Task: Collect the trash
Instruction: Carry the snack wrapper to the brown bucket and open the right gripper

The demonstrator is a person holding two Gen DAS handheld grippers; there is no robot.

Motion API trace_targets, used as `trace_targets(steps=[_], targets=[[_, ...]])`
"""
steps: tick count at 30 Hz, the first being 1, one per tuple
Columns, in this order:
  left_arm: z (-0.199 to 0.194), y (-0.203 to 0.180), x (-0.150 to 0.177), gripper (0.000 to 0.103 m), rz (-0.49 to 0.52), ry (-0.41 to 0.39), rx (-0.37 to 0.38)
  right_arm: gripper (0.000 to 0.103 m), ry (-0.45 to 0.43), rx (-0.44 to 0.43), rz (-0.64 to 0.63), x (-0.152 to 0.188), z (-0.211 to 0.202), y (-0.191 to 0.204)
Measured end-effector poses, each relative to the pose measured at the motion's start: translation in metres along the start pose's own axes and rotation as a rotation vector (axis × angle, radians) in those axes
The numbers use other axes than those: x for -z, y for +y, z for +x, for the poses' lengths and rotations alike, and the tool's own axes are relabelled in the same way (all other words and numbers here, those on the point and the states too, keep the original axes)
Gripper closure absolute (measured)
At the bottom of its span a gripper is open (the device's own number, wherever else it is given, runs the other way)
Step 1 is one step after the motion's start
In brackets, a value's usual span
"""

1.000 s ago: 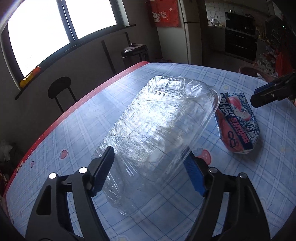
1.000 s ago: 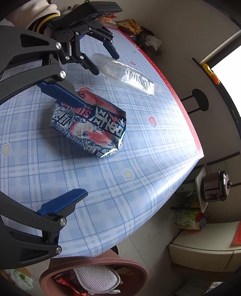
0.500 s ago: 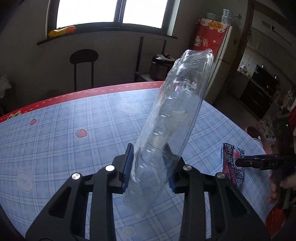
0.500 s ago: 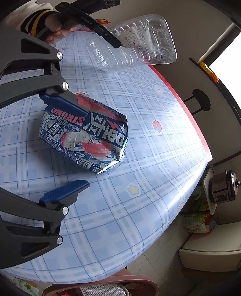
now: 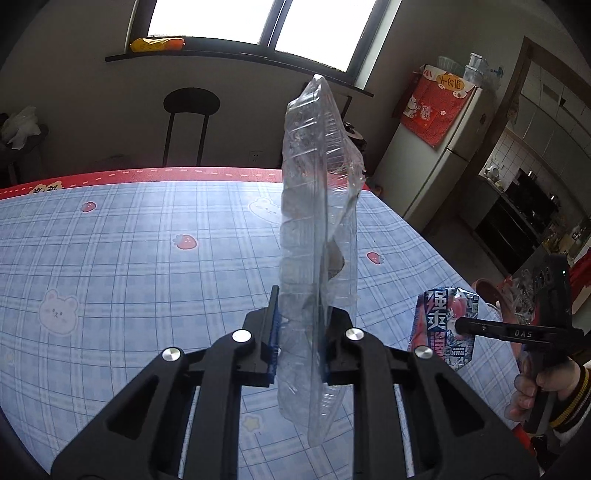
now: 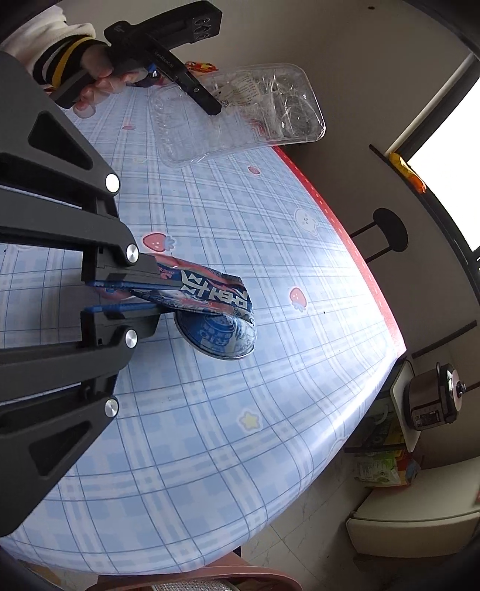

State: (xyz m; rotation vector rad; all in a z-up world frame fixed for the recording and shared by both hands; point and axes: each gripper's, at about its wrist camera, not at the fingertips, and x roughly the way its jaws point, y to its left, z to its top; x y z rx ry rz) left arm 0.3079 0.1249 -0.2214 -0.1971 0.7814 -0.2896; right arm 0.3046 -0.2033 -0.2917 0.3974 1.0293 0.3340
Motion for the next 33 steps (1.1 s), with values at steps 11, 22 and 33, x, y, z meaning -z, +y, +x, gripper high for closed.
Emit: trace_targets(steps=[11, 22, 33], targets=[[-0.074, -0.019, 0.002, 0.083, -0.013, -0.058, -0.007, 0.100, -0.097, 0.015, -0.082, -0.001, -0.065, 0.023], [-0.152, -0.047, -0.004, 0.083, -0.020, -0.140, -0.005, 0.100, -0.248, -0.006, -0.131, 0.007, -0.164, 0.025], [-0.180, -0.151, -0.022, 0.083, 0.078, -0.211, 0.099, 0.100, -0.437, 0.041, -0.138, 0.015, -0.279, -0.019]])
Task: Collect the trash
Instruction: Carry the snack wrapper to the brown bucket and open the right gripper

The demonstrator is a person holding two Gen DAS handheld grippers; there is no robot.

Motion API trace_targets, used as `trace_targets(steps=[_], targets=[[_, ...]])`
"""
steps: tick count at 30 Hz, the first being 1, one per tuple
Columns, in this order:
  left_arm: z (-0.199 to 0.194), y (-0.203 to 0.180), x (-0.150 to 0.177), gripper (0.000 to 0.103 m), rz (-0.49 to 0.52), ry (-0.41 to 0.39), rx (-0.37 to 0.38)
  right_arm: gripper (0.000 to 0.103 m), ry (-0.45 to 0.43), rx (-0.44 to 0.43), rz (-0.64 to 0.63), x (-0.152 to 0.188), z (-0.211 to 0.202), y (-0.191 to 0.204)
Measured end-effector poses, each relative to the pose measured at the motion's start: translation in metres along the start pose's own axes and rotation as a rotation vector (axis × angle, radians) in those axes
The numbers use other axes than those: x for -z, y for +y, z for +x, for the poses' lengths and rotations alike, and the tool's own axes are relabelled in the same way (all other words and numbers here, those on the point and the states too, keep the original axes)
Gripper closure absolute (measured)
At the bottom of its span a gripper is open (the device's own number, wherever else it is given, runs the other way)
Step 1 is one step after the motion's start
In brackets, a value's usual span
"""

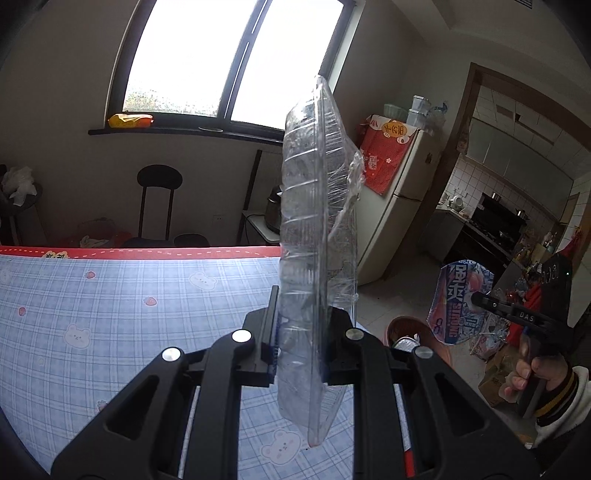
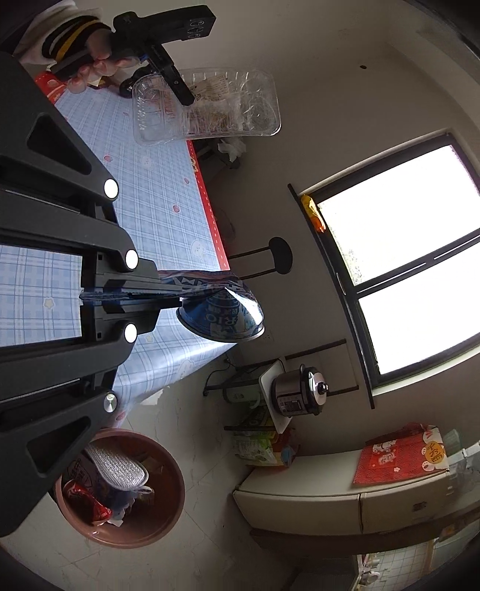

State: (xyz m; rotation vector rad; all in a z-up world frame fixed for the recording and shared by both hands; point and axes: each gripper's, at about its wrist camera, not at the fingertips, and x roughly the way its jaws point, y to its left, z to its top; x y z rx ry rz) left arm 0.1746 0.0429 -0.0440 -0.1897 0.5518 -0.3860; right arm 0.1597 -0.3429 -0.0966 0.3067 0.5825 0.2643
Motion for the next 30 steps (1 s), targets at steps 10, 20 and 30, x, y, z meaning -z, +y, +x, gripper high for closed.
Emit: trace_targets(steps=[10, 20, 30], targets=[[0.044, -0.127, -0.014, 0.083, 0.111, 0.004, 0.171, 0.100, -0.139, 0.152, 0.032, -0.020, -0.093, -0.088], [0.081, -0.192, 0.003, 0.083, 0.120, 0.019, 0.248, 0.100, -0.078, 0.273, 0.046, -0.029, -0.094, -0.169], [0.062, -0.179, 0.018, 0.083, 0.082, 0.000, 0.145, 0.087, 0.019, 0.303, 0.060, -0.039, -0.039, -0.195]])
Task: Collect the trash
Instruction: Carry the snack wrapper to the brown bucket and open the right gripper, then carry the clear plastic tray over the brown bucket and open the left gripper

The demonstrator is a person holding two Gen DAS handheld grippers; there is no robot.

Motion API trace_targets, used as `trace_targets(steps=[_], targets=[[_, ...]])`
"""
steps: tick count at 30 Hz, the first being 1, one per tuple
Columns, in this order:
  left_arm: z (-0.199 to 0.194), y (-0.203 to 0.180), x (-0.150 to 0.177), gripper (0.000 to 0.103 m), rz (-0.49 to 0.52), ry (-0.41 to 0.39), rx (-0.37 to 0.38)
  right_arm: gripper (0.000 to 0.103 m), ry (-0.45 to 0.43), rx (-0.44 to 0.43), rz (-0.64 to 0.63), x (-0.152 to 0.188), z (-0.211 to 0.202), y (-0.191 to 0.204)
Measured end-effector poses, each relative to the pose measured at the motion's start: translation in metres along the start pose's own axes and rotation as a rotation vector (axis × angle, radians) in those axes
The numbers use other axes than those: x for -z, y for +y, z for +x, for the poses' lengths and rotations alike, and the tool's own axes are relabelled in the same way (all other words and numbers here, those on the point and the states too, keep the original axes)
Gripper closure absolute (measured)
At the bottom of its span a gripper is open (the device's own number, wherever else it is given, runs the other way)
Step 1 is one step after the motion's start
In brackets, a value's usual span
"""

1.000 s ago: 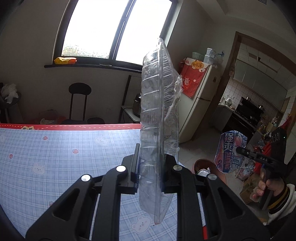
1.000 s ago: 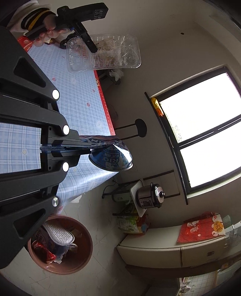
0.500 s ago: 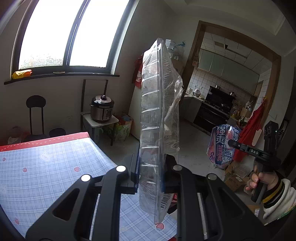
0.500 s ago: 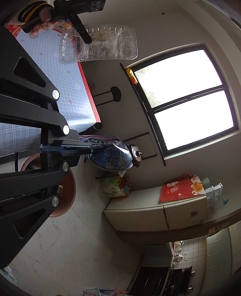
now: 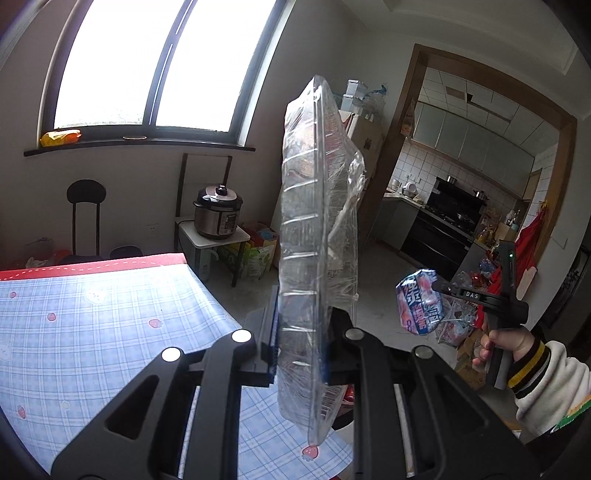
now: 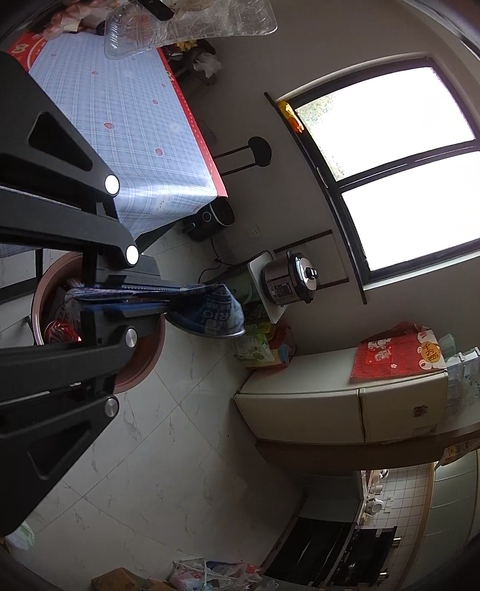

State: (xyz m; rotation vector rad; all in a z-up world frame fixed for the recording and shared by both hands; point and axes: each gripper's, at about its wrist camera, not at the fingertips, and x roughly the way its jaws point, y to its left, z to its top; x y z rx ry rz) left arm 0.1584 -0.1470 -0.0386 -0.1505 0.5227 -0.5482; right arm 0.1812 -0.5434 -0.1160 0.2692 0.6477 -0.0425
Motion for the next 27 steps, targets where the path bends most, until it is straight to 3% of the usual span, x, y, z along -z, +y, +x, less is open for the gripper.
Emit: trace_targets(steps=[2, 6, 9, 11, 14, 20, 27], targets=[[-0.006, 0.005, 0.000, 0.083, -0.012, -0.006, -0.022, 0.066, 0.001, -0.015, 0.003, 0.000, 0.004, 0.002], [-0.016, 0.013, 0.001, 0.083, -0.023, -0.015, -0.047, 0.061, -0.003, -0.021, -0.002, -0.002, 0.004, 0.011], [-0.020, 0.013, 0.003, 0.083, -0.019, -0.017, -0.046, 0.041, -0.026, -0.019, -0.005, -0.005, -0.005, 0.017], [-0.020, 0.011, 0.001, 0.083, -0.017, -0.015, -0.037, 0.023, -0.045, -0.004, -0.012, -0.007, -0.014, 0.023], [-0.016, 0.007, -0.001, 0.083, -0.005, -0.010, -0.014, 0.007, -0.076, 0.021, -0.015, -0.011, -0.033, 0.027], [0.005, -0.010, -0.011, 0.083, 0.029, 0.003, 0.064, 0.006, -0.109, 0.093, -0.010, -0.015, -0.069, 0.023], [0.051, -0.051, -0.020, 0.083, 0.065, 0.020, 0.177, 0.006, -0.129, 0.187, 0.015, -0.005, -0.108, -0.009]])
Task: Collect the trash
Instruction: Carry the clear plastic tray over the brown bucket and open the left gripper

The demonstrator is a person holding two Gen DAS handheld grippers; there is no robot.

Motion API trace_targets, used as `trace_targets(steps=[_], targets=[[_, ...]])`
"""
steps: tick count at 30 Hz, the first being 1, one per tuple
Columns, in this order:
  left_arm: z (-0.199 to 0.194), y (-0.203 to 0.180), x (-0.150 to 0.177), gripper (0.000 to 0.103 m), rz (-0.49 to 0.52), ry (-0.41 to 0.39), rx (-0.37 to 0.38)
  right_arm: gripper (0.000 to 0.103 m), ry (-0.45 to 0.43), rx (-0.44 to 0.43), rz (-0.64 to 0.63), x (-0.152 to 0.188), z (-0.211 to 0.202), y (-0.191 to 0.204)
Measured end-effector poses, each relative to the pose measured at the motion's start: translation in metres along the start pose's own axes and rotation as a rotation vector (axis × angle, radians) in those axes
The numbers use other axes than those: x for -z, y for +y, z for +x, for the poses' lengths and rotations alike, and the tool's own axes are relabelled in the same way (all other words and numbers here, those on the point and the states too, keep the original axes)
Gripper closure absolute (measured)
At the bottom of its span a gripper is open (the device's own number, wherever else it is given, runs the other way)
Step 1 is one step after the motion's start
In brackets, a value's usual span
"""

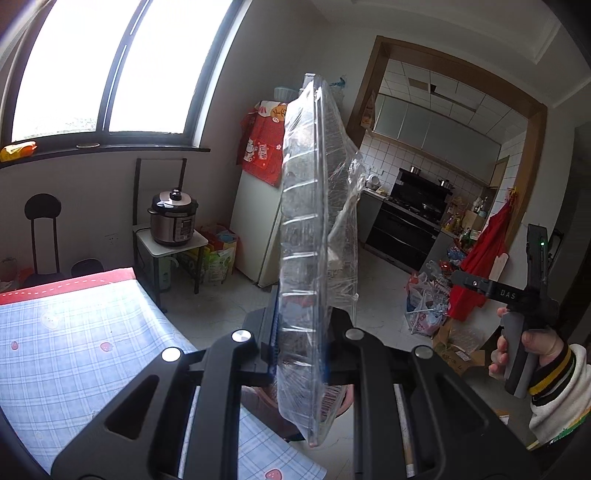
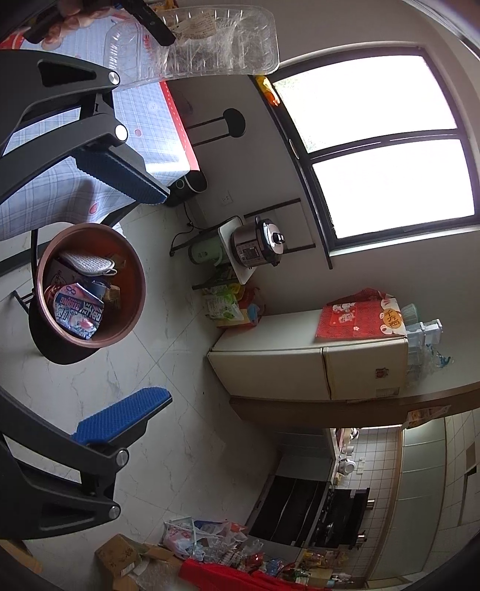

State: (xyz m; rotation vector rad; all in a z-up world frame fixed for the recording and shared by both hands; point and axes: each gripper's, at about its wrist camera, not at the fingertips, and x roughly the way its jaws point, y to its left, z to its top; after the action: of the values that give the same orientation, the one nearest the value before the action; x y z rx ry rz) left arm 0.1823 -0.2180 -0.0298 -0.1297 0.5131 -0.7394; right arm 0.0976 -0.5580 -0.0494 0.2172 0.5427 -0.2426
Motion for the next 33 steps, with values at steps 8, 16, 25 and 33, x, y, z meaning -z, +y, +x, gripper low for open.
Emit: trace_targets(steps=[8, 16, 25, 33], targets=[[0.069, -0.040, 0.001, 0.083, 0.027, 0.044, 0.104, 0.006, 0.000, 0.089, 0.040, 0.009, -0.022, -0.050], [0.134, -0.066, 0.007, 0.083, 0.066, 0.111, 0.142, 0.006, 0.014, 0.151, 0.088, 0.020, -0.026, -0.089], [0.181, -0.073, 0.013, 0.015, 0.127, 0.133, 0.115, 0.006, 0.055, 0.154, 0.109, 0.030, -0.014, -0.095], [0.157, -0.054, 0.012, 0.006, 0.121, 0.145, 0.062, 0.006, 0.070, 0.123, 0.103, 0.030, -0.005, -0.078]])
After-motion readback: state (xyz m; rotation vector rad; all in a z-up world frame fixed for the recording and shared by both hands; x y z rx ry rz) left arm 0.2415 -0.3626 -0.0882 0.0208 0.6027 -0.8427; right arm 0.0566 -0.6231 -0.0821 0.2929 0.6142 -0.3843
